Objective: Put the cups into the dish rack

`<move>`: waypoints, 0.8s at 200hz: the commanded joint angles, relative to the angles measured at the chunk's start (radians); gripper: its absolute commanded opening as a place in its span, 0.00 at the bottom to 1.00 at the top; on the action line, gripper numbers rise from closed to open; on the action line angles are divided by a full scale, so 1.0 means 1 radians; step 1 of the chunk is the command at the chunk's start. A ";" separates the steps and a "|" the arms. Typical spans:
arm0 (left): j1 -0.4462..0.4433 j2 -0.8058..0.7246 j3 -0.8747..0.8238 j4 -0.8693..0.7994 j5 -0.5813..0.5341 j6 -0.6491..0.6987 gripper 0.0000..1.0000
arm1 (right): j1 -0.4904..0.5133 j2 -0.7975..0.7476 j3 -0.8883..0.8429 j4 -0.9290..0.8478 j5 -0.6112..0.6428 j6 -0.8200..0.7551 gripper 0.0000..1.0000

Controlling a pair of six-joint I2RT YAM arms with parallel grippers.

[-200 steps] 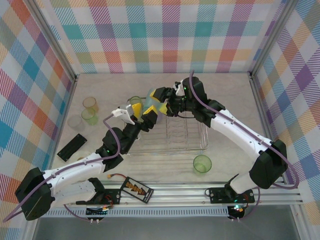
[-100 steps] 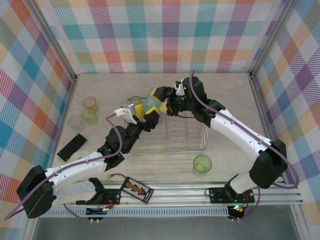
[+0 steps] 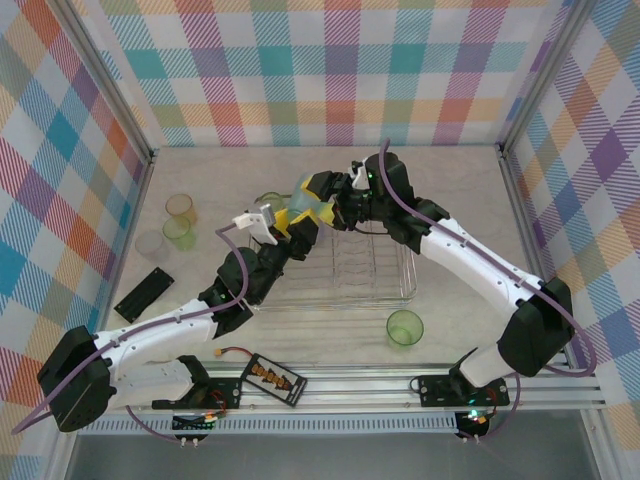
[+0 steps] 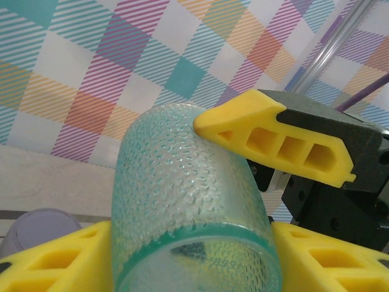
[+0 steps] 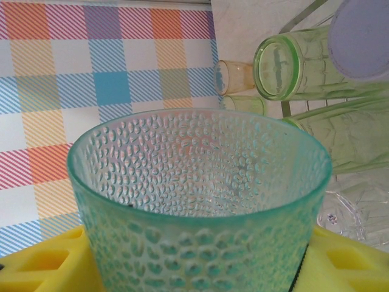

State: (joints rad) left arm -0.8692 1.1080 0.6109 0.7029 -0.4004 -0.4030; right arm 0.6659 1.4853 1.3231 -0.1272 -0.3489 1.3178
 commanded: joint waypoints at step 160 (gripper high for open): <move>-0.012 -0.071 0.078 -0.160 0.001 0.077 0.40 | -0.003 -0.044 0.033 -0.205 0.047 -0.220 0.99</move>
State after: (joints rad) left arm -0.8700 1.0809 0.6540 0.5674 -0.3843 -0.3542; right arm 0.6670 1.4788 1.3518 -0.2623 -0.3470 1.1706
